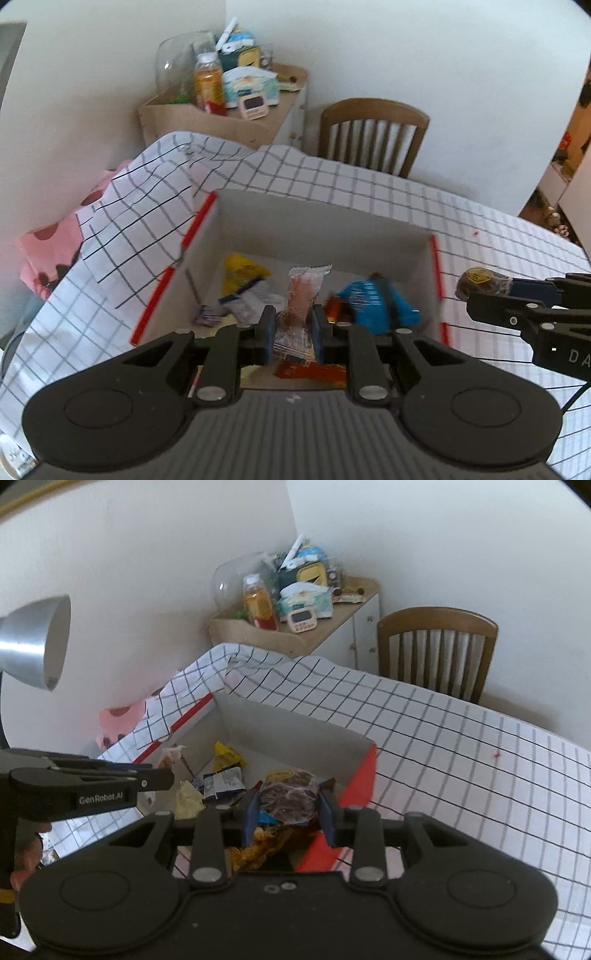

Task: Organize snacks
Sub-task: 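Carry both sweets over the red box and open both tools inside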

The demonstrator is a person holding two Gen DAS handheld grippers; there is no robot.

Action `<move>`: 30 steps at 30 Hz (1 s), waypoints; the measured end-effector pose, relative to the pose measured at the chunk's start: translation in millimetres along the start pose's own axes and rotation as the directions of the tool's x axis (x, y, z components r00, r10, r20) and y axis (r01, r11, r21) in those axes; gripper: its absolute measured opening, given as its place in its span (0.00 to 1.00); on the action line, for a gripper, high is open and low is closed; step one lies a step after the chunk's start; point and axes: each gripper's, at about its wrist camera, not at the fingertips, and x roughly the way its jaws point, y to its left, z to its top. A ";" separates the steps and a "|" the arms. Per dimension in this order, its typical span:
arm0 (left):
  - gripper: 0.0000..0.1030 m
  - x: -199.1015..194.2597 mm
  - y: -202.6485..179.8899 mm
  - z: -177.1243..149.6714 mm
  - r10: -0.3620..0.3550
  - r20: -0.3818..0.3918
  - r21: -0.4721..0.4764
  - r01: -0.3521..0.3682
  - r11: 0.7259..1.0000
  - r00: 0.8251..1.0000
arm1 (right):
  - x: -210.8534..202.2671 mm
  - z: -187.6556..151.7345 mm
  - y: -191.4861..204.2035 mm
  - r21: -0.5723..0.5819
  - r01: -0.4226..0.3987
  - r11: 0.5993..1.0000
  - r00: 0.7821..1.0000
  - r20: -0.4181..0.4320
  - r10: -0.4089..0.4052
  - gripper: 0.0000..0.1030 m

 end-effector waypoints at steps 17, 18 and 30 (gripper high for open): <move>0.19 88.9 44.0 5.6 0.043 -0.174 -0.018 -0.047 0.999 0.984 | 94.2 4.4 31.1 -0.076 -0.014 0.997 0.992 -0.123 0.005 0.30; 0.19 92.7 44.4 4.3 0.044 -0.182 -0.015 -0.048 0.999 0.982 | 95.5 3.4 31.3 -0.080 -0.013 0.997 0.992 -0.129 0.003 0.30; 0.25 103.7 36.6 -3.4 0.029 -0.197 0.012 -0.027 1.000 0.980 | 92.9 4.1 25.1 -0.047 -0.023 0.999 0.990 -0.141 0.016 0.37</move>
